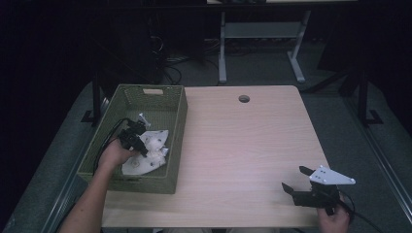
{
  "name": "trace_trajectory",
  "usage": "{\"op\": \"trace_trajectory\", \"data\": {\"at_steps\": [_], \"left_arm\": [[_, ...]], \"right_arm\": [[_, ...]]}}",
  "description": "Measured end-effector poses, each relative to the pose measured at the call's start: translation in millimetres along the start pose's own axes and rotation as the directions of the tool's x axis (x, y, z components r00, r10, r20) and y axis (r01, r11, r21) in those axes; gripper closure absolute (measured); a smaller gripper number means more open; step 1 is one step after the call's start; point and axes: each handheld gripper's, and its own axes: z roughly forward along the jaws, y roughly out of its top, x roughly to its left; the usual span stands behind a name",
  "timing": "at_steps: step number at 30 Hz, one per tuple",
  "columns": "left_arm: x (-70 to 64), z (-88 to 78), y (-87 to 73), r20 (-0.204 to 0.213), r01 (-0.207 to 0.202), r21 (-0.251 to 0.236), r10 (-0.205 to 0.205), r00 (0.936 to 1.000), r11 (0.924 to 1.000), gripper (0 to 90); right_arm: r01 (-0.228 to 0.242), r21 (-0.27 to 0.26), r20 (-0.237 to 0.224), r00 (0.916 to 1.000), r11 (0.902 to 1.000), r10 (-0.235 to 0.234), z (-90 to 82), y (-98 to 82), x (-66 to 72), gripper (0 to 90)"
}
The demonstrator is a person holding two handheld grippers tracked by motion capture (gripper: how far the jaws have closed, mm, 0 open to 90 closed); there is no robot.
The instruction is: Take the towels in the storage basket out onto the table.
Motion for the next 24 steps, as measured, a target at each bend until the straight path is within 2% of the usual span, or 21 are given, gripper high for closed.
{"op": "trace_trajectory", "data": {"at_steps": [3,4,7,15,21,24], "left_arm": [[1.7,-6.8,-2.1,0.008,0.002,-0.026,-0.001,1.0,0.9996,82.7],[1.5,-8.6,-2.9,0.015,0.017,-0.04,-0.016,0.9998,0.9991,82.7],[2.7,-13.2,-4.4,0.02,0.028,-0.065,-0.027,0.9994,0.9975,82.7],[4.9,-24.5,-7.8,0.048,0.027,-0.115,-0.021,0.9986,0.993,82.7],[7.0,-37.2,-11.6,0.075,0.038,-0.161,-0.026,0.9969,0.9862,82.8],[9.9,-44.6,-14.5,0.103,0.059,-0.196,-0.039,0.9939,0.9788,82.8]], "right_arm": [[0.0,-0.001,0.0,1.0,1.0,0.0,-0.1,0.0,0.0,14.0],[0.0,-0.001,0.0,1.0,1.0,0.0,-0.1,0.0,-0.1,14.0],[-0.008,0.006,0.0,1.0,1.0,0.008,-0.2,-0.1,0.5,14.0],[-0.007,0.0,0.005,1.0,1.0,0.007,-0.8,-0.3,-0.4,14.0],[-0.009,-0.001,0.006,0.9999,1.0,0.009,-1.3,0.0,0.5,14.0],[-0.009,-0.002,0.008,0.9999,1.0,0.009,-2.0,-0.1,0.0,14.0]]}}
